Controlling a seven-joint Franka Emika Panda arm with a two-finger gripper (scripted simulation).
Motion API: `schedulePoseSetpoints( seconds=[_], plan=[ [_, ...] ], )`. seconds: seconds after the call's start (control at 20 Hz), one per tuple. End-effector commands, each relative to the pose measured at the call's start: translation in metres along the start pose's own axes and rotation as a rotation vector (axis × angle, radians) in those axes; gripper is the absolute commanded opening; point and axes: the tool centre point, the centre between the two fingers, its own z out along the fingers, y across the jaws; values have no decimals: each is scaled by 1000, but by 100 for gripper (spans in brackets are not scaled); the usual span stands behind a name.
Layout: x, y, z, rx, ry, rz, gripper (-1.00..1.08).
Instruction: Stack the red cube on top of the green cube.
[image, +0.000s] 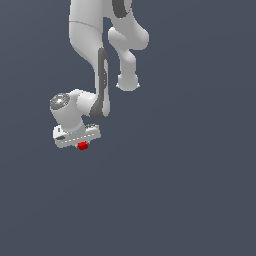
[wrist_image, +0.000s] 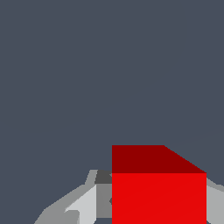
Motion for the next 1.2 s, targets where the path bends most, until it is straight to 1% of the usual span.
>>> schedulePoseSetpoints(
  seconds=[0.0,0.35,0.6,0.8,1.15],
  plan=[
    [0,0,-12,-1,1,0,-100],
    [0,0,-60,-1,1,0,-100],
    [0,0,-82,-1,1,0,-100],
    [0,0,-87,-1,1,0,-100],
    [-5,-2,-82,-2,2,0,-100]
  ],
)
